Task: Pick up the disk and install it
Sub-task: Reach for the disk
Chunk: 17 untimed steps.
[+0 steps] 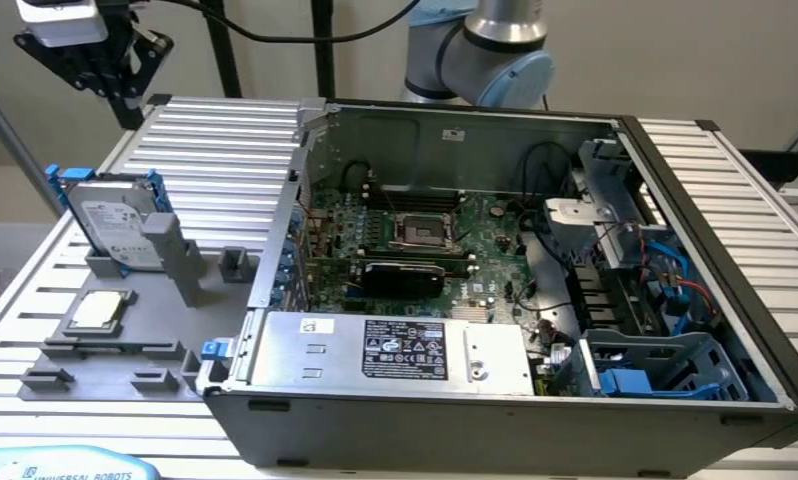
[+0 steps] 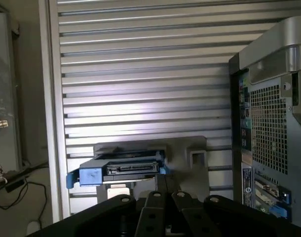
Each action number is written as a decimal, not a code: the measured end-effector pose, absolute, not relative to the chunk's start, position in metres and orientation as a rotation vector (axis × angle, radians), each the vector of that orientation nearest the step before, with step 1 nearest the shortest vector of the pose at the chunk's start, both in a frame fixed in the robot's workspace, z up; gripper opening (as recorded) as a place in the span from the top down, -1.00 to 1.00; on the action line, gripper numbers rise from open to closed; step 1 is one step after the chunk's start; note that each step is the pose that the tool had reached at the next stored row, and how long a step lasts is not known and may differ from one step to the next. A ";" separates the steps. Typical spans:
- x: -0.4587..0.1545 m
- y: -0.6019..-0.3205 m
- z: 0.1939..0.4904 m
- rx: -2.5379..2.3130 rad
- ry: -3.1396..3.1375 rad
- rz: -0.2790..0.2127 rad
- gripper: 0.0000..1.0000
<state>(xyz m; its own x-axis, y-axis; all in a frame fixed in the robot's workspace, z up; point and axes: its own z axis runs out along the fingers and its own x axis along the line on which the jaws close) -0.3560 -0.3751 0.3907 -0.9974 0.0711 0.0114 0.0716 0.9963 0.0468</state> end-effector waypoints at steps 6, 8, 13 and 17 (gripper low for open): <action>-0.384 -0.375 0.387 -0.112 -3.129 -0.074 0.79; -0.393 -0.375 0.386 -0.112 -3.129 -0.074 0.79; -0.414 -0.375 0.380 -0.108 -3.129 -0.074 0.79; -0.427 -0.375 0.375 -0.096 -3.129 -0.074 0.79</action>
